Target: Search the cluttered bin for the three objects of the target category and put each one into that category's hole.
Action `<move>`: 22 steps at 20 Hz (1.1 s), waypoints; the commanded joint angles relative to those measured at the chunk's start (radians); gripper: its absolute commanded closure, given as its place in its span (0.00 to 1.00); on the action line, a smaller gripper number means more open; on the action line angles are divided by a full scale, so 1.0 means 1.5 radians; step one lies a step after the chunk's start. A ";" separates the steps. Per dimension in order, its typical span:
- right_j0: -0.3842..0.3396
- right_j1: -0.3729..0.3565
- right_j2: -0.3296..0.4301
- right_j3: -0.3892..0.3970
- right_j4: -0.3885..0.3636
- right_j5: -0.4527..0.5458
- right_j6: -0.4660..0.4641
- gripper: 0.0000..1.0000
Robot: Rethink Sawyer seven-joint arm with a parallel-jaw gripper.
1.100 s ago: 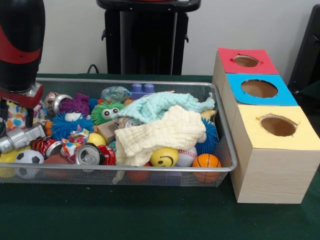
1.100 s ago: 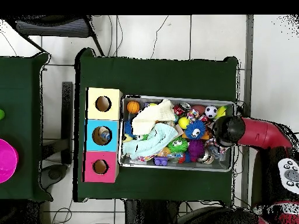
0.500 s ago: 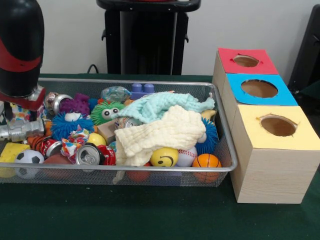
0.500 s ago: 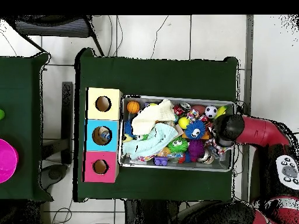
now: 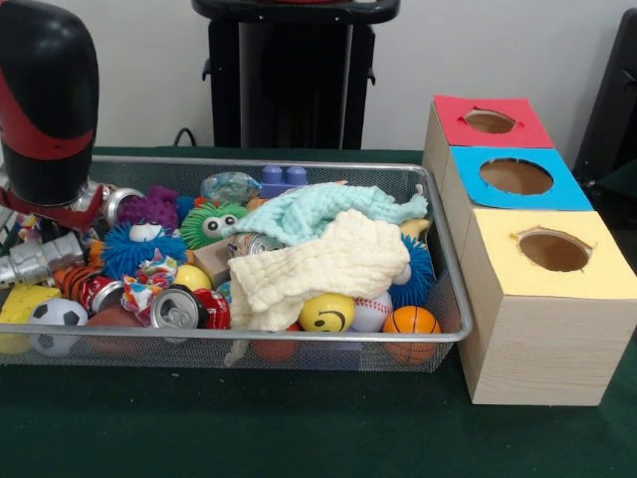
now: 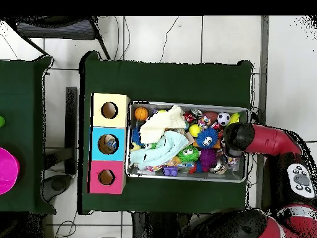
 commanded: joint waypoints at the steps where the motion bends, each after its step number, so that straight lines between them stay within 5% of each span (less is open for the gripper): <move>1: 0.008 0.000 0.024 0.046 -0.033 0.029 -0.084 1.00; 17: -0.021 -0.197 0.055 0.193 0.032 -0.008 -0.054 1.00; 22: -0.063 -0.265 0.102 0.268 0.064 -0.087 -0.050 1.00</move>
